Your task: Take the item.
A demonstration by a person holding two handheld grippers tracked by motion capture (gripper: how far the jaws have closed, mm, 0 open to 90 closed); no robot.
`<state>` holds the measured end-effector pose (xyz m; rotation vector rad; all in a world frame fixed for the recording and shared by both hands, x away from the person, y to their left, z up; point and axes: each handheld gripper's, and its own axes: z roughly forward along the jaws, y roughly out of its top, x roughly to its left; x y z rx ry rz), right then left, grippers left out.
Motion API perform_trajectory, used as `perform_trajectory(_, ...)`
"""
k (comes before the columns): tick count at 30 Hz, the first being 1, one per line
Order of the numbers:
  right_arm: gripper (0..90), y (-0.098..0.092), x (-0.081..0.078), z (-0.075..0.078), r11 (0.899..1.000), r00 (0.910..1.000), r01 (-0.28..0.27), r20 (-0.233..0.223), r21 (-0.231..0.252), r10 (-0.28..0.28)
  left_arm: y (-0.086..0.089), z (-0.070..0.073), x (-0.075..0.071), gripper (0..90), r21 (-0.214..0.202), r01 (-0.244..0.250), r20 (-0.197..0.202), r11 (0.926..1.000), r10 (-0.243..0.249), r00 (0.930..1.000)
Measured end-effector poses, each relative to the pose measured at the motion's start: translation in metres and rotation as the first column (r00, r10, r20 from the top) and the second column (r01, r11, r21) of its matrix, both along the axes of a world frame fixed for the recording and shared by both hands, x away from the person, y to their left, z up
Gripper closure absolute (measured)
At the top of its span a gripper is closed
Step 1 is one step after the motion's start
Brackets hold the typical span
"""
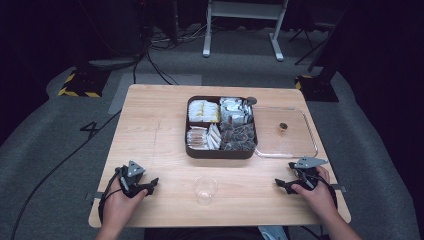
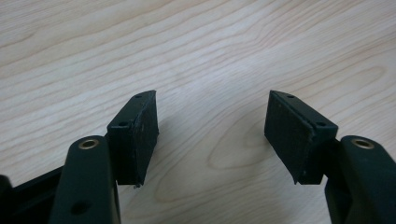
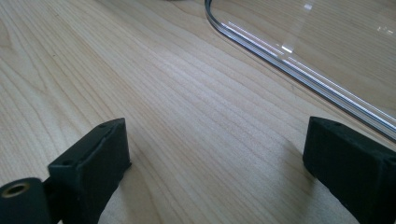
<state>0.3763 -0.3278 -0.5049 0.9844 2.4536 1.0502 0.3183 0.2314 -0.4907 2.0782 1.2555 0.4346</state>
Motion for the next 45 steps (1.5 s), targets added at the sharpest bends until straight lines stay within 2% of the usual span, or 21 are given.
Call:
perform_trajectory(2,7.1,0.0,0.0,0.0,1.0,1.0,0.0,0.0,0.0,0.0,-0.002,0.003,0.0,36.9,-0.007,0.006,0.003,1.0,-0.006,1.0)
perform_trajectory(4,7.1,0.0,0.0,0.0,1.0,1.0,-0.001,0.0,0.0,0.001,-0.009,0.013,0.001,37.0,-0.03,0.043,-0.007,0.9986,-0.044,0.999)
perform_trajectory(7,7.2,-0.001,0.001,0.0,1.0,1.0,-0.01,0.0,0.001,0.01,-0.018,0.026,0.004,36.9,-0.037,0.088,-0.004,0.9954,-0.088,0.9961)
perform_trajectory(8,7.2,-0.001,0.001,0.0,1.0,1.0,-0.01,0.0,0.001,0.01,-0.018,0.026,0.004,36.9,-0.037,0.088,-0.004,0.9954,-0.088,0.9961)
perform_trajectory(9,7.2,-0.001,0.001,0.0,1.0,1.0,-0.01,0.0,0.001,0.01,-0.023,0.035,0.007,36.9,-0.048,0.114,0.009,0.9924,-0.113,0.9935)
perform_trajectory(12,7.5,-0.001,0.001,0.0,1.0,1.0,-0.009,0.0,0.002,0.009,-0.029,0.049,0.011,36.8,-0.058,0.141,0.035,0.9884,-0.139,0.9897)
perform_trajectory(13,8.0,-0.001,0.001,0.0,1.0,1.0,-0.008,0.001,0.002,0.008,-0.029,0.049,0.011,36.5,-0.058,0.141,0.035,0.9884,-0.139,0.9897)
perform_trajectory(16,9.6,-0.002,0.0,0.0,1.0,1.0,-0.007,0.004,0.005,0.007,-0.036,0.061,0.017,36.4,-0.056,0.163,0.064,0.9851,-0.159,0.9852)
perform_trajectory(23,11.8,-0.005,0.0,0.0,1.0,0.9999,-0.013,0.009,0.009,0.013,-0.041,0.081,0.031,36.5,-0.055,0.205,0.052,0.9772,-0.202,0.9779)
perform_trajectory(25,11.9,-0.005,0.001,0.0,1.0,0.9999,-0.014,0.009,0.008,0.014,-0.042,0.084,0.033,36.4,-0.06,0.209,0.054,0.9761,-0.206,0.9771)
perform_trajectory(26,11.9,-0.005,0.001,0.0,1.0,0.9998,-0.016,0.01,0.008,0.016,-0.043,0.09,0.039,36.3,-0.058,0.222,0.056,0.9733,-0.219,0.9741)
perform_trajectory(28,11.9,-0.005,0.001,0.0,1.0,0.9998,-0.016,0.01,0.008,0.016,-0.046,0.096,0.044,35.9,-0.061,0.228,0.065,0.9716,-0.225,0.9723)
perform_trajectory(31,12.3,-0.005,0.0,0.0,1.0,0.9998,-0.017,0.01,0.009,0.017,-0.049,0.1,0.049,35.3,-0.059,0.232,0.077,0.971,-0.227,0.9708)
perform_trajectory(32,12.3,-0.005,0.0,0.0,1.0,0.9998,-0.017,0.01,0.009,0.017,-0.05,0.102,0.053,35.3,-0.06,0.242,0.082,0.9684,-0.237,0.968)
perform_trajectory(33,12.7,-0.005,0.0,0.0,1.0,0.9998,-0.018,0.011,0.009,0.018,-0.055,0.105,0.058,35.3,-0.072,0.244,0.082,0.9671,-0.238,0.9678)
perform_trajectory(36,12.9,-0.005,0.0,0.0,1.0,0.9998,-0.018,0.011,0.009,0.018,-0.059,0.107,0.064,35.2,-0.073,0.252,0.093,0.9649,-0.245,0.965)
perform_trajectory(40,13.5,-0.005,-0.001,0.0,1.0,0.9998,-0.017,0.012,0.01,0.017,-0.071,0.111,0.081,35.9,-0.079,0.264,0.1,0.9613,-0.256,0.9616)
perform_trajectory(43,13.5,-0.005,-0.001,0.0,1.0,0.9998,-0.017,0.012,0.011,0.017,-0.074,0.113,0.087,35.9,-0.074,0.264,0.103,0.9615,-0.256,0.961)
perform_trajectory(44,13.6,-0.005,-0.001,0.0,1.0,0.9998,-0.016,0.011,0.011,0.016,-0.077,0.114,0.094,35.9,-0.083,0.253,0.107,0.964,-0.243,0.964)
perform_trajectory(45,13.6,-0.005,-0.001,0.0,1.0,0.9998,-0.017,0.012,0.011,0.017,-0.077,0.115,0.098,35.9,-0.083,0.256,0.116,0.9631,-0.246,0.9623)
